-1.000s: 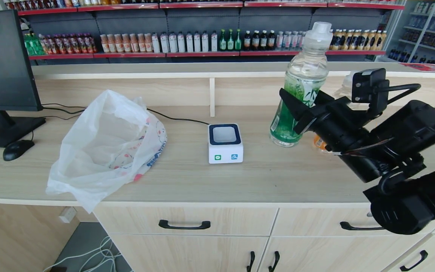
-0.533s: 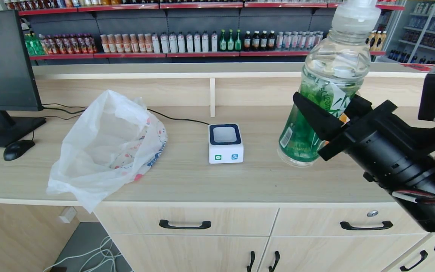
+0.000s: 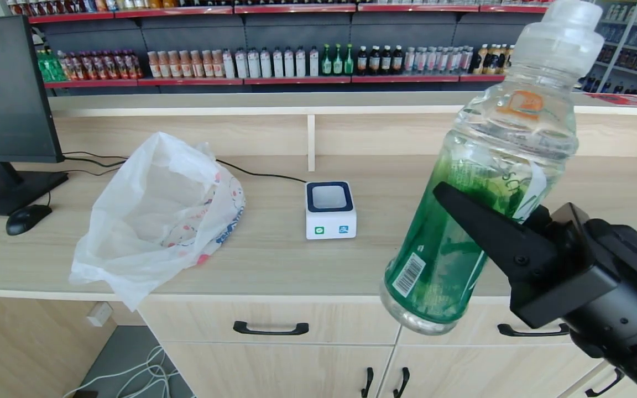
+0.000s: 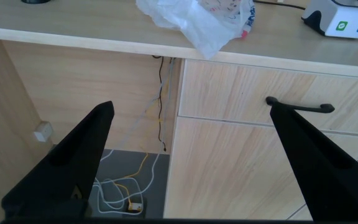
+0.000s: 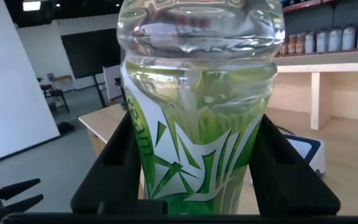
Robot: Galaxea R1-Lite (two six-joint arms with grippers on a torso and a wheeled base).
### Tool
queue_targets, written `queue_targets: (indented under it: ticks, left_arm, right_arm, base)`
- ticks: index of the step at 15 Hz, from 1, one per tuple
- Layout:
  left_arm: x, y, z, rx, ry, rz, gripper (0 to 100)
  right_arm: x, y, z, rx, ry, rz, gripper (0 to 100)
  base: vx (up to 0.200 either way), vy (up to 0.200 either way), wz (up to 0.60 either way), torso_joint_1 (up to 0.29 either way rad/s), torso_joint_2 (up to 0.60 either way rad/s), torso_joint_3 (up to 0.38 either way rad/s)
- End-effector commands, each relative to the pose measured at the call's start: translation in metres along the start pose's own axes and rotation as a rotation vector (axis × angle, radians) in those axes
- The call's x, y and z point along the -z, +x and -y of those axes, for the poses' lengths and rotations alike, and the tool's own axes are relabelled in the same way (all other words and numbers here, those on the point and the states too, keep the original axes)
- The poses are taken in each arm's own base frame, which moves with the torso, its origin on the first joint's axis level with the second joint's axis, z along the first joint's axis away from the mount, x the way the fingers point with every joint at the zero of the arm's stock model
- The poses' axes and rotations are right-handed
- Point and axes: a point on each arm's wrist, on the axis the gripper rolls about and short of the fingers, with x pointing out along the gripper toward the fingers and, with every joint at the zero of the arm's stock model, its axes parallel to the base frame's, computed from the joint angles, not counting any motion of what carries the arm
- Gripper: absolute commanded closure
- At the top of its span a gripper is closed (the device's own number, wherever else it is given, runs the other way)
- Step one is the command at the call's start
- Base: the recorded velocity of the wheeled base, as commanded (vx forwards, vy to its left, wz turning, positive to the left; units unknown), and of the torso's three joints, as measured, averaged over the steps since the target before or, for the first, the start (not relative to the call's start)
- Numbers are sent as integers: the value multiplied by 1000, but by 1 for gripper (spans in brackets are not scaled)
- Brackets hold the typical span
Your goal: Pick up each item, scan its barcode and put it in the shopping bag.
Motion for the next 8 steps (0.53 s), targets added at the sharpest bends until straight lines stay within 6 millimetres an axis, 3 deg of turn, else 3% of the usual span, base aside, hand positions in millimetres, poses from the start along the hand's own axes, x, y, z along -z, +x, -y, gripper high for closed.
queue_targets:
  ticks: [1, 8]
  left_arm:
    - [0, 0, 0, -1, 0, 1, 0]
    - [0, 0, 0, -1, 0, 0, 0]
  right_arm:
    - [5, 2, 1, 3, 118, -16, 100]
    - [-2, 9, -14, -133, 399, -14, 100]
  base:
    - [0, 0, 0, 0, 0, 0]
    - [0, 0, 0, 0, 0, 0]
